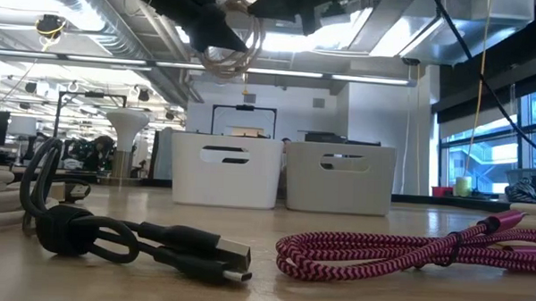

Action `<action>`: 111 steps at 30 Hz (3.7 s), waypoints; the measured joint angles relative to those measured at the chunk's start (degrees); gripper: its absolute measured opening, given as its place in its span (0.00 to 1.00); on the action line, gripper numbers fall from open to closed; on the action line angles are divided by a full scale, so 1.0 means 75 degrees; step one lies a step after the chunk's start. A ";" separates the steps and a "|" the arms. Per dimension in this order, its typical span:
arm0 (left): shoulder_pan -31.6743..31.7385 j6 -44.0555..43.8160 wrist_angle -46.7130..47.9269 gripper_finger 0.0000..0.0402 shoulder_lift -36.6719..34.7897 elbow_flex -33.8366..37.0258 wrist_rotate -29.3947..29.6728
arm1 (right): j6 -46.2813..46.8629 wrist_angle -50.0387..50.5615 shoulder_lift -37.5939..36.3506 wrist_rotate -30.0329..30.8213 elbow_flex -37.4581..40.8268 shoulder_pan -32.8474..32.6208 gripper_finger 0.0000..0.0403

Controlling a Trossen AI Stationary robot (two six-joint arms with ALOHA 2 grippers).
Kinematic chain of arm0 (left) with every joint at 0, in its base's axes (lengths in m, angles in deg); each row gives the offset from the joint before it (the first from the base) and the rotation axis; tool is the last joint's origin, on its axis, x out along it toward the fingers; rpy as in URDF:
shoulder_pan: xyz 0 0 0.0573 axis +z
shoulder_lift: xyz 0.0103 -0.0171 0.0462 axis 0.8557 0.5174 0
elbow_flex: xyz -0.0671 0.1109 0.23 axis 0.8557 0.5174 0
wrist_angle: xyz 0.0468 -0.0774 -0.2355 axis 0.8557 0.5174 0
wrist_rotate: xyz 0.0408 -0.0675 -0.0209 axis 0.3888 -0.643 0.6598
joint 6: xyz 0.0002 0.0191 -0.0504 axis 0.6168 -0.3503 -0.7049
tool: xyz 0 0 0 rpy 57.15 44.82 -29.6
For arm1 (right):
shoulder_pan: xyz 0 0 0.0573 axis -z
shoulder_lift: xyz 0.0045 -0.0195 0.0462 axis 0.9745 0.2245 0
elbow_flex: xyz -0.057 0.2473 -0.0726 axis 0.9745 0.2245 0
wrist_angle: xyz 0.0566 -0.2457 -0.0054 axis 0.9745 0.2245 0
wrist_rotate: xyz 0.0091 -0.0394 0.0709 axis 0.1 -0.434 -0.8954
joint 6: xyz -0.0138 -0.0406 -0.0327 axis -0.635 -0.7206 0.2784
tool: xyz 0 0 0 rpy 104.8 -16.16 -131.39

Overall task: Pick & Place USB Port
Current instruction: Put the light brown HDMI cable into the black bin, then put the purple and black charger cable into the white bin

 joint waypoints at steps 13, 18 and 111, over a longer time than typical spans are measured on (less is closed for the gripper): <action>-0.0005 0.0172 0.0037 0.16 0.0015 0.0023 -0.0066 | -0.0264 0.2400 -0.0947 0.2758 -0.0009 0.0011 0.00; -0.0111 0.0139 -0.0016 0.21 0.0006 0.0023 -0.0032 | 0.0326 0.3586 -0.0954 0.2817 -0.0009 0.0231 0.00; -0.0495 -0.0641 0.0801 0.32 -0.0009 0.0018 0.1382 | 0.9033 0.9873 -0.2692 0.3613 0.1159 -0.3433 0.40</action>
